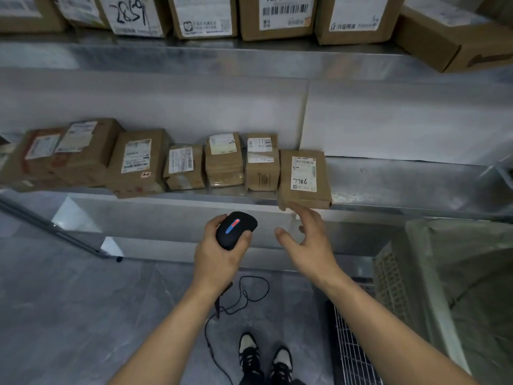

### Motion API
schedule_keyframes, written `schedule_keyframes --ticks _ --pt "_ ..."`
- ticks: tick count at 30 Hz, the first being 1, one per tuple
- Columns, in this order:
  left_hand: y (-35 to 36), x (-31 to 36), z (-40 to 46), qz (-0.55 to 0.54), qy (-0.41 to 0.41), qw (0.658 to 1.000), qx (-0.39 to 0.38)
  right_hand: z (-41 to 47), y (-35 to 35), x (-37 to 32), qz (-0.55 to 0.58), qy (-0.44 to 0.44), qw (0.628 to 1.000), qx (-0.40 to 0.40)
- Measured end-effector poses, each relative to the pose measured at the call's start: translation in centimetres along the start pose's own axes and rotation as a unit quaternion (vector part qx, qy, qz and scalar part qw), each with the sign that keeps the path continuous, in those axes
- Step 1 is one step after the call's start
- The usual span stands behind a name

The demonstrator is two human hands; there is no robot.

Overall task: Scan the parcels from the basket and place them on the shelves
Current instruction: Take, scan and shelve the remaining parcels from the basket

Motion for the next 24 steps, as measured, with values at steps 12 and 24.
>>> schedule_keyframes --ticks 12,24 --pt "0.2 -6.4 -1.4 0.037 -0.041 0.998 0.021 -2.8 4.7 3.4 0.020 0.028 0.994 -0.100" --pt "4.1 -19.3 4.2 0.056 -0.066 0.996 -0.015 -1.7 14.8 15.4 -0.154 -0.036 0.975 -0.157"
Point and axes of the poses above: each hand's wrist, its own z-axis towards the middle knuckle, its own y-axis out of the palm, x = y × z, the point moved 1 cm from there along z, towards the middle knuckle, and after that the axes turned 10 degrees about x, right-handed, at the moved point
